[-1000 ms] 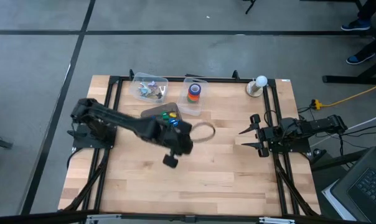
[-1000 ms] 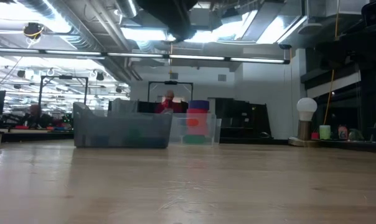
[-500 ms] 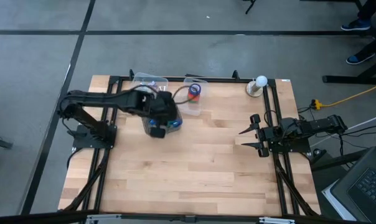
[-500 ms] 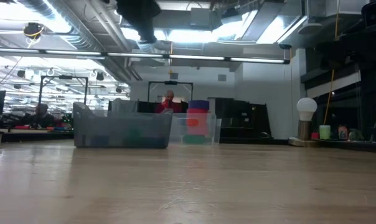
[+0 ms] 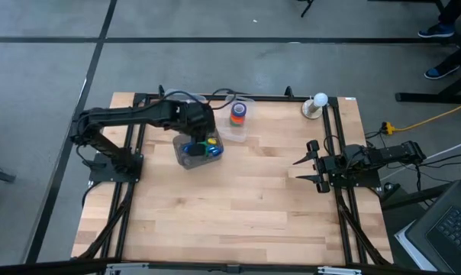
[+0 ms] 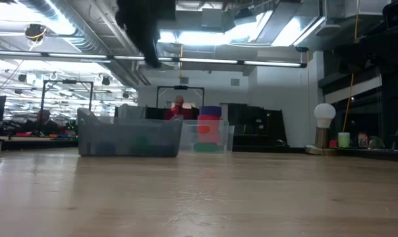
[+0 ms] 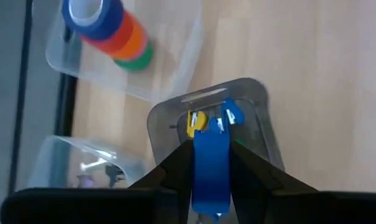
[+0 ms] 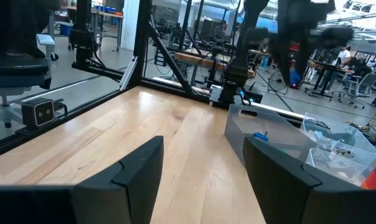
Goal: Pick and place Stapler, Stapler remover, tape
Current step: Put the blue stapler into the black bin, then return to Home Position
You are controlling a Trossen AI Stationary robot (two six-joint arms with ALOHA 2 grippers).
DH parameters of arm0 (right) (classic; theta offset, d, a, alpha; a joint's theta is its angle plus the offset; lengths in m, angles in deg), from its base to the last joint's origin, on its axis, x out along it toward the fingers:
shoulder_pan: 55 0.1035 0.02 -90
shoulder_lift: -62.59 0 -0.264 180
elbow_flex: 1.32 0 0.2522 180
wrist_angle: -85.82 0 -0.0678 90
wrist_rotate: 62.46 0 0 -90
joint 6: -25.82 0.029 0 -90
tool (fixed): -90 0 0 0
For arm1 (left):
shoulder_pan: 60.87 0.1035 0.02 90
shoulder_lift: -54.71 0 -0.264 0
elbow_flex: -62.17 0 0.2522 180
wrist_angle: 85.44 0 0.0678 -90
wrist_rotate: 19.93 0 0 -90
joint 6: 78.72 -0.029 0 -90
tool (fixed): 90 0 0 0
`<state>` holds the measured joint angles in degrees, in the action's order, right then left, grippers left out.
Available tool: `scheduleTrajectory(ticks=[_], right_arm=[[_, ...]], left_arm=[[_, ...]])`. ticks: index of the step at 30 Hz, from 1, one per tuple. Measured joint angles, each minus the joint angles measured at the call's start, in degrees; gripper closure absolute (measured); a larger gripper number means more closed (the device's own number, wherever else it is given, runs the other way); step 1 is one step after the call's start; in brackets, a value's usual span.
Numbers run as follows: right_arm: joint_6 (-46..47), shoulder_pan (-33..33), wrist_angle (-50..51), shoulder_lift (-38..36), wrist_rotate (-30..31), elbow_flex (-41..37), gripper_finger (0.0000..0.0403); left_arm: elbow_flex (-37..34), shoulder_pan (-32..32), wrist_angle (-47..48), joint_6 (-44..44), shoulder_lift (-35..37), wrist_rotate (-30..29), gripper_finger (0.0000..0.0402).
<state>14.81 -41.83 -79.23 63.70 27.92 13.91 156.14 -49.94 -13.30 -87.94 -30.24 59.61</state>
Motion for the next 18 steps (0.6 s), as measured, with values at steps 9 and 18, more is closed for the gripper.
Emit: scheduleTrajectory(ticks=[9,18], right_arm=[[0.01,0.0,-0.02,0.0,0.0,0.01,0.0178],[0.0,0.01,-0.02,0.0,0.0,0.0,0.0178]], left_arm=[[-16.59,5.62,-14.52,9.18,-0.07,5.34,0.0317],[-22.28,6.85,-15.0,11.5,-0.07,5.16,0.0299]])
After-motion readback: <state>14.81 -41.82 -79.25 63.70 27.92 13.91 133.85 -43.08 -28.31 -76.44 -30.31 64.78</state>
